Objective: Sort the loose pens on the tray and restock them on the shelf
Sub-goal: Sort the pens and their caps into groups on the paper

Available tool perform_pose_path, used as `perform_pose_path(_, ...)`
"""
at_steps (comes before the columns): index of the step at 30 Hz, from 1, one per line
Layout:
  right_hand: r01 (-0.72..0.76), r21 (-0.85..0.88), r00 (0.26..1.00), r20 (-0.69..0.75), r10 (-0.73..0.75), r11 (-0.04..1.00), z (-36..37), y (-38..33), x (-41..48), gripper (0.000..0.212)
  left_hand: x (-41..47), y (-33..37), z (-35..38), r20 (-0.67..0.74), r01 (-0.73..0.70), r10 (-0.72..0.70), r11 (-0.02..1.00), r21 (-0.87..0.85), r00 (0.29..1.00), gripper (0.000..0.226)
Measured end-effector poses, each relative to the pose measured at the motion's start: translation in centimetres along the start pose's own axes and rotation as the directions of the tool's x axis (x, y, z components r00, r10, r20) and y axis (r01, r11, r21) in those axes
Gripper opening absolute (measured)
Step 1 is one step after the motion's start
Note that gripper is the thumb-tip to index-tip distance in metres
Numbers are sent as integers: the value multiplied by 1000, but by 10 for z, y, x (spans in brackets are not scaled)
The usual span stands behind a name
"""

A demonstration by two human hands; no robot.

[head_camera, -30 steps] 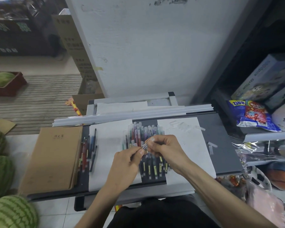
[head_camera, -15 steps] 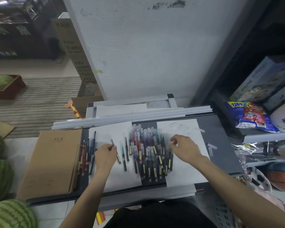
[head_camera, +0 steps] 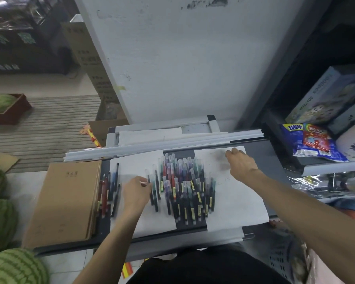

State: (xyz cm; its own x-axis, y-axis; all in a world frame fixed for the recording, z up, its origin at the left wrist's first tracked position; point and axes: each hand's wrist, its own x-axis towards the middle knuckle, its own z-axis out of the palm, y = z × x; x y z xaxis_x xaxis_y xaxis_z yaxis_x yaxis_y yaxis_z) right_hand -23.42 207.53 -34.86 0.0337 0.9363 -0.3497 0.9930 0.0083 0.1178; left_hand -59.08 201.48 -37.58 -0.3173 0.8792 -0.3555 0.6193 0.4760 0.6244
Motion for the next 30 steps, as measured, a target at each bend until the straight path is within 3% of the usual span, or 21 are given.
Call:
perform_pose_path(4, 31, -59, 999, -4, -31, 998, 0, -1, 3, 53, -3, -2, 0, 2, 0, 1, 999, -33, 1000, 31)
perform_pose_path(11, 130, -273, 986, -64, -153, 953, 2, 8, 3, 62, -10, -18, -19, -21, -24, 25, 998, 55, 999, 29)
perform_pose_path(14, 166, -343, 972, -101, -212, 924, -1, 10, 1, 58, -7, -28, -39, -89, -18, 31, 990, 136, 996, 29)
perform_pose_path(17, 176, -342, 962, -140, -236, 923, -4, 10, -2, 50, 1, -40, -56, -155, -54, 109, 945, 321, 982, 19)
perform_pose_path(19, 172, -301, 958, -169, -230, 938, -4, 8, -4, 46, 7, -45, -61, -145, -49, 118, 912, 408, 982, 9)
perform_pose_path(25, 182, -143, 933, -287, -216, 973, -8, -6, -10, 39, 18, -52, -60, -102, -24, 90, 853, 522, 991, 24)
perform_pose_path(28, 174, 83, 936, -324, -139, 981, -14, -15, -19, 35, 15, -47, -59, -97, -23, 88, 846, 533, 991, 24)
perform_pose_path(30, 154, 358, 948, -318, -35, 921, -19, -23, -26, 29, 8, -41, -61, -111, -23, 88, 872, 489, 990, 26)
